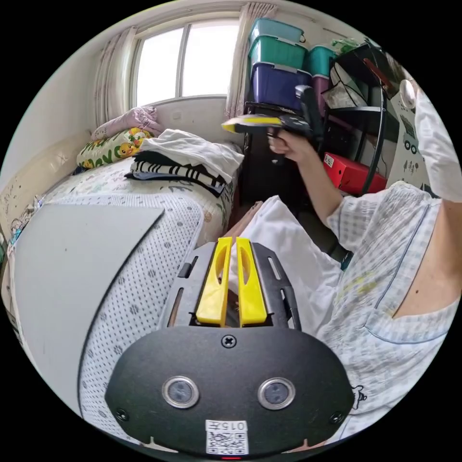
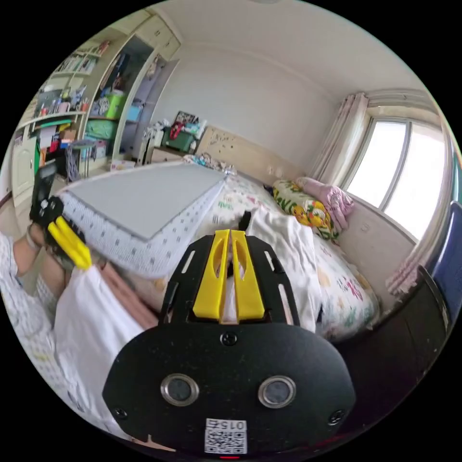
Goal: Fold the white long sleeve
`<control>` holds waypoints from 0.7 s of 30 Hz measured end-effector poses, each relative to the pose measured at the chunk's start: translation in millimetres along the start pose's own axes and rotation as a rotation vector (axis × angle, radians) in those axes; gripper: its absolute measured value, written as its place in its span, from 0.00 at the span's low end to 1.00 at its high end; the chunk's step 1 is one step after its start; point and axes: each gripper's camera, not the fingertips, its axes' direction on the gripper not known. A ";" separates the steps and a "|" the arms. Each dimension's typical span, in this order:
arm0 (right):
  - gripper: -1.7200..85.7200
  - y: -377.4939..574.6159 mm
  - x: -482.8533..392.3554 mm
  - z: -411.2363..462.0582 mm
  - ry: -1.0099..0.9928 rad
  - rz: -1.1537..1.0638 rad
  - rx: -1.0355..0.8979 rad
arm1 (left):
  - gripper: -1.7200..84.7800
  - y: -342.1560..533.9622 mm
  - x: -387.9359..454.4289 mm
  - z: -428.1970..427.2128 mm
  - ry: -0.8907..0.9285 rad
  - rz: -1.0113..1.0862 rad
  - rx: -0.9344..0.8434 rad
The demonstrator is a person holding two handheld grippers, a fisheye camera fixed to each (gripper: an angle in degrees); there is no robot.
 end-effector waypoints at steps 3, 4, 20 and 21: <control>0.11 -72.2 52.5 74.3 0.015 0.083 -0.050 | 0.04 -24.8 -29.1 -1.8 0.029 -0.011 0.015; 0.12 -95.4 70.3 104.6 0.055 0.084 -0.106 | 0.05 -31.9 -43.1 -2.8 0.037 -0.023 0.023; 0.06 -71.8 410.8 -12.4 -0.641 0.831 0.416 | 0.11 -132.4 -322.1 32.1 -0.037 -0.228 0.123; 0.05 -61.2 430.2 -27.7 -0.698 0.885 0.488 | 0.12 -143.3 -351.9 46.7 -0.031 -0.258 0.128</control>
